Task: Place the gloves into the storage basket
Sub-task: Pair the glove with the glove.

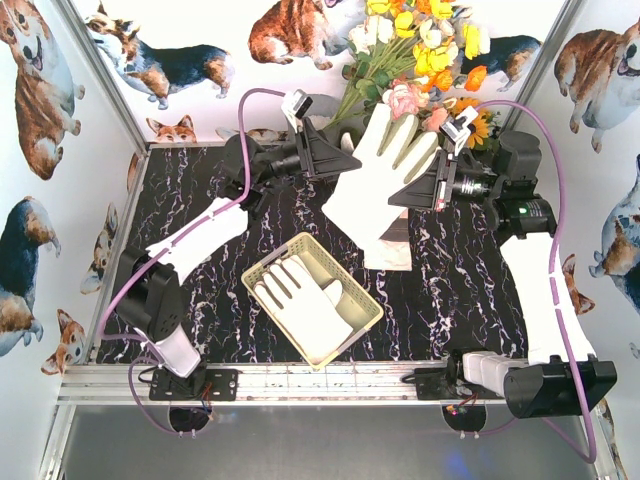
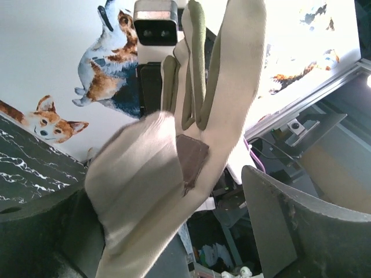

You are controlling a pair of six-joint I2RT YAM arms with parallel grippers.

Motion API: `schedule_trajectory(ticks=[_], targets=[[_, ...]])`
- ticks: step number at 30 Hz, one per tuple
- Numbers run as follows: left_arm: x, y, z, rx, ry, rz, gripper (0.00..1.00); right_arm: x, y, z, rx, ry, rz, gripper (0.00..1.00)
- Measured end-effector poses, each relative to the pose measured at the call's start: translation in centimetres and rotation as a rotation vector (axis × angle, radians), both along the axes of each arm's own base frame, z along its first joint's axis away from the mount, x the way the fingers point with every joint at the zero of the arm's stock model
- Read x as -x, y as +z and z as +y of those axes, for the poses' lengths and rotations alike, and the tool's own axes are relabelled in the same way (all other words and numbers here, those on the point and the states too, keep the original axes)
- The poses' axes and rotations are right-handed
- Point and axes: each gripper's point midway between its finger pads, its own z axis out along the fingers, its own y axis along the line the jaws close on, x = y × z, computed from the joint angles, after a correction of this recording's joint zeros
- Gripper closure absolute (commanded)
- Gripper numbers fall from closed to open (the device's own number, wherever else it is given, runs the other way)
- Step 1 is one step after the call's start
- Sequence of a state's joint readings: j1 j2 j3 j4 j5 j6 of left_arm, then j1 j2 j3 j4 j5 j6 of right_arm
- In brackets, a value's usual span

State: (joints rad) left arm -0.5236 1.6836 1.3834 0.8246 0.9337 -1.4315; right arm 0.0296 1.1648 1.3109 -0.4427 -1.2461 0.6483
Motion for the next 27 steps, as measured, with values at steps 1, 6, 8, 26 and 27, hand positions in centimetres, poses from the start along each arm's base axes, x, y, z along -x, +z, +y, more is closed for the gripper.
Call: schedule_trajectory(ticks=[1,6,8,26,27], targets=[[-0.1,0.0,0.1,0.003,0.006,0.000,0.22,0.0,-0.1,-0.1,0.003,-0.004,0.000,1.00],[-0.7,-0.6,0.6,0.006,0.039,0.019,0.28,0.0,-1.0,-0.2,0.014,-0.019,0.016,1.00],[-0.9,-0.6,0.9,0.009,0.055,0.020,0.34,0.0,-1.4,-0.3,0.017,-0.024,0.030,1.00],[-1.5,-4.3,1.9,-0.189,0.159,0.022,0.93,-0.5,-1.8,-0.5,0.031,-0.055,0.035,1.00],[-1.6,-4.7,1.9,-0.208,0.164,0.026,0.96,-0.5,-1.9,-0.6,0.036,-0.061,0.039,1.00]])
